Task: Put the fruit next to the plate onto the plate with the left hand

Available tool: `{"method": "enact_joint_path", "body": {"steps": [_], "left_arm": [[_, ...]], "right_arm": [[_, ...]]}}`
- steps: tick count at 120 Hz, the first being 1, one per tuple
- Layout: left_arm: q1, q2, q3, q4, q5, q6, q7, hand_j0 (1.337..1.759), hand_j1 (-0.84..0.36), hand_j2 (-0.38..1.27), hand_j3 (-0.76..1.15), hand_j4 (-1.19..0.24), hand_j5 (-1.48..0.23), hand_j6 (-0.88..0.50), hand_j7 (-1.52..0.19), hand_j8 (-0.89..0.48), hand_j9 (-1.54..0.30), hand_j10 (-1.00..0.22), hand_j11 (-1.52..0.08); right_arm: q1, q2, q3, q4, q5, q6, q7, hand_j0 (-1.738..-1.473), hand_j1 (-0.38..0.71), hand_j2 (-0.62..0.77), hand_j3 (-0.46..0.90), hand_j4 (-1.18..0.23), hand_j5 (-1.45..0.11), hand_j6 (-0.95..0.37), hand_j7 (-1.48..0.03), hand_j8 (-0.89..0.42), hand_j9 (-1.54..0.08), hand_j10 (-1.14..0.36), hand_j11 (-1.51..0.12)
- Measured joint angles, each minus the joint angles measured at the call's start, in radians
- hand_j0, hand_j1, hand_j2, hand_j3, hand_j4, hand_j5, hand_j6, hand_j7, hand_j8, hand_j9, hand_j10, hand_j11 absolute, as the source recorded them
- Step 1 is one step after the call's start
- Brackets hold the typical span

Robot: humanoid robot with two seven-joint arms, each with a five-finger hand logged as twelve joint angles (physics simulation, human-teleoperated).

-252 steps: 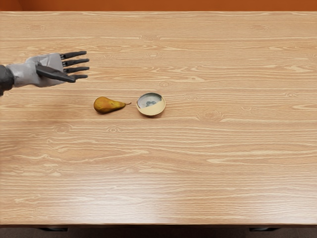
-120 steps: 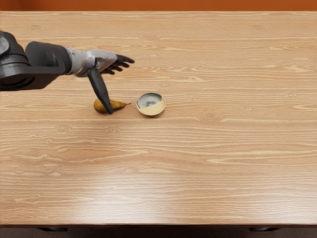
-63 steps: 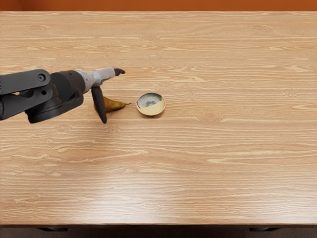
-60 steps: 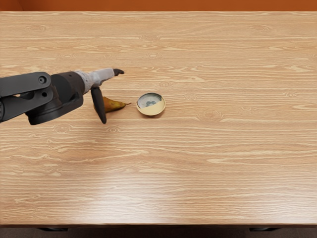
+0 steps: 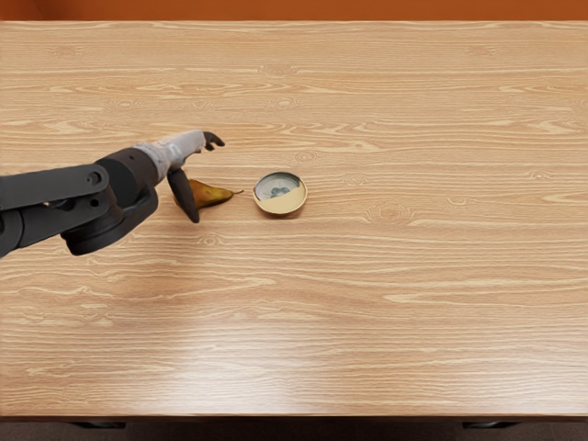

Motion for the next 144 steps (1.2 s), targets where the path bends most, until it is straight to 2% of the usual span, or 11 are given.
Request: {"method": "enact_joint_path", "body": {"steps": [30, 48, 85, 117, 144], "left_arm": [[0.012, -0.005, 0.007, 0.008, 0.001, 0.003, 0.000, 1.658, -0.01, 0.06, 0.00, -0.30, -0.39, -0.30, -0.39, -0.30, -0.39, -0.30, -0.39], [0.018, -0.021, 0.007, 0.027, 0.000, 0.001, 0.000, 1.658, -0.04, 0.07, 0.00, -0.33, -0.43, -0.33, -0.43, -0.33, -0.43, -0.33, -0.43], [0.018, -0.075, 0.008, 0.115, 0.000, -0.001, 0.000, 1.658, -0.06, 0.07, 0.00, -0.34, -0.44, -0.34, -0.44, -0.34, -0.44, -0.34, -0.44], [0.042, -0.164, 0.016, 0.264, 0.000, -0.005, 0.000, 1.658, -0.04, 0.07, 0.00, -0.33, -0.43, -0.33, -0.43, -0.33, -0.43, -0.33, -0.43], [0.051, -0.164, 0.028, 0.296, 0.001, -0.006, 0.000, 1.658, -0.07, 0.07, 0.00, -0.35, -0.46, -0.35, -0.46, -0.35, -0.46, -0.35, -0.46]], "right_arm": [[0.000, 0.000, 0.001, 0.000, 0.000, 0.000, 0.000, -1.658, -0.32, 0.00, 0.00, -0.02, -0.03, -0.02, -0.03, -0.02, -0.03, -0.02, -0.03], [0.000, 0.000, 0.001, 0.000, 0.000, 0.000, 0.000, -1.658, -0.32, 0.00, 0.00, -0.02, -0.03, -0.02, -0.03, -0.02, -0.03, -0.02, -0.03], [0.000, 0.000, 0.001, 0.000, 0.000, 0.000, 0.000, -1.658, -0.32, 0.00, 0.00, -0.02, -0.03, -0.02, -0.03, -0.02, -0.03, -0.02, -0.03], [0.000, 0.000, 0.001, 0.000, 0.000, 0.000, 0.000, -1.658, -0.32, 0.00, 0.00, -0.02, -0.03, -0.02, -0.03, -0.02, -0.03, -0.02, -0.03], [0.000, 0.000, 0.001, 0.000, 0.000, 0.000, 0.000, -1.658, -0.32, 0.00, 0.00, -0.02, -0.03, -0.02, -0.03, -0.02, -0.03, -0.02, -0.03]]}}
